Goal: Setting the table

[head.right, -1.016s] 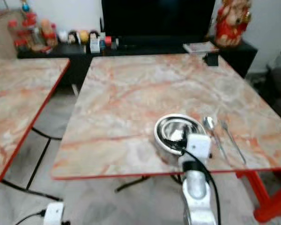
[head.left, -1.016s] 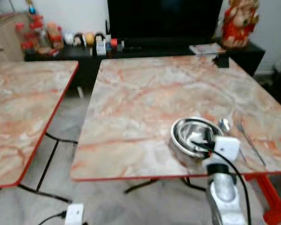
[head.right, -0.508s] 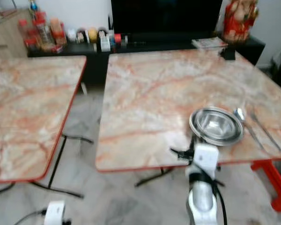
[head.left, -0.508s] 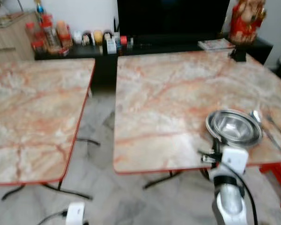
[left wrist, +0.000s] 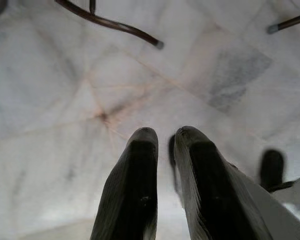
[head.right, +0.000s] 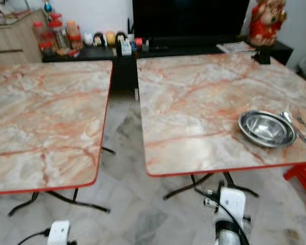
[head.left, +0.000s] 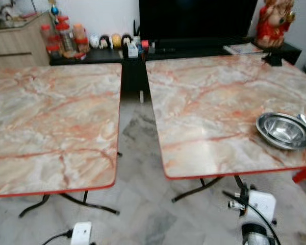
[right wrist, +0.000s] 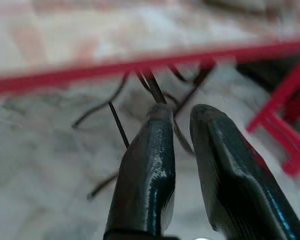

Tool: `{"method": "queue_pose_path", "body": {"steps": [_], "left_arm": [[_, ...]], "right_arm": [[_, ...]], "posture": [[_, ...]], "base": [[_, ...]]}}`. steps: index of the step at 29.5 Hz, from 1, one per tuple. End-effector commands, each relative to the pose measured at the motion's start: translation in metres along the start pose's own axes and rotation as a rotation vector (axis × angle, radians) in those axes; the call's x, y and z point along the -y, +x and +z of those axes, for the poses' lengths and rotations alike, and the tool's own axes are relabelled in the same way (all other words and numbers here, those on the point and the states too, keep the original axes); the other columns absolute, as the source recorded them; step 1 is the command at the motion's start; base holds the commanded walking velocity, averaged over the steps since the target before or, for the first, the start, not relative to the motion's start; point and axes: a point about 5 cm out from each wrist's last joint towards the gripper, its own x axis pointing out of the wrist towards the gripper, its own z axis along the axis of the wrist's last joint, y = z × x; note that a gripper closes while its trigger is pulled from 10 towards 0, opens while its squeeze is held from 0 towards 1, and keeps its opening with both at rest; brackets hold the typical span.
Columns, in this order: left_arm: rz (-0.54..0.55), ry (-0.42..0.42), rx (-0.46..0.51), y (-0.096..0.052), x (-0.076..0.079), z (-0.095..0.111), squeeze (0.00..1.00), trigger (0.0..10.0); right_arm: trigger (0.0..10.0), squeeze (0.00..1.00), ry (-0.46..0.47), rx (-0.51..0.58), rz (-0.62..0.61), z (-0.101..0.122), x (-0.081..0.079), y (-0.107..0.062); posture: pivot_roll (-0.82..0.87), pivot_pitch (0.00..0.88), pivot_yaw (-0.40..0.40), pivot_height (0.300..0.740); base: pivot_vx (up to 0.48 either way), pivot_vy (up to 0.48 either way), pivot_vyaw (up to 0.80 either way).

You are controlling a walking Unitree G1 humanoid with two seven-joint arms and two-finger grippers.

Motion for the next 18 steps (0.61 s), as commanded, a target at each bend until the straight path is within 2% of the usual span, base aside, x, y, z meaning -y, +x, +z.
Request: {"method": "queue_pose_path", "body": {"steps": [1,5,7,11,14,15,18], "left_arm": [[-0.015,-0.011,0.002,0.002,0.007,0.002,0.0,10.0],[-0.012,0.0,0.006,0.002,0.007,0.003,0.0,10.0],[-0.012,-0.001,0.006,0.002,0.006,0.003,0.0,10.0],[-0.004,0.014,0.0,0.002,0.004,0.003,0.0,10.0],[-0.002,0.018,0.004,0.002,0.003,0.004,0.0,10.0],[0.0,0.014,0.01,0.002,0.001,0.005,0.0,10.0],[-0.002,0.019,0.008,0.002,0.001,0.006,0.0,10.0]], "right_arm": [[10.0,0.0,0.01,-0.038,-0.036,-0.008,0.009,0.0],[10.0,0.0,0.114,-0.292,-0.149,-0.056,0.024,-0.008],[10.0,0.0,0.114,-0.319,-0.155,-0.061,0.025,-0.009],[10.0,0.0,0.159,-0.507,-0.175,-0.091,0.028,-0.018],[10.0,0.0,0.172,-0.536,-0.157,-0.095,0.027,-0.018],[10.0,0.0,0.188,-0.56,-0.101,-0.097,0.02,-0.016],[10.0,0.0,0.191,-0.595,-0.053,-0.101,0.014,-0.016]], "posture": [[-0.1,0.0,0.03,0.74],[-0.09,0.0,0.031,0.74],[-0.09,0.0,0.031,0.74],[-0.08,0.0,0.035,0.74],[-0.07,0.0,0.038,0.74],[-0.07,0.0,0.043,0.74],[-0.07,0.0,0.044,0.74]], "base": [[0.0,0.349,0.0],[0.0,0.0,0.0],[0.0,0.0,0.0],[0.0,0.0,0.0],[0.0,0.0,0.0],[0.0,0.0,0.0],[0.0,0.0,0.0]]}}
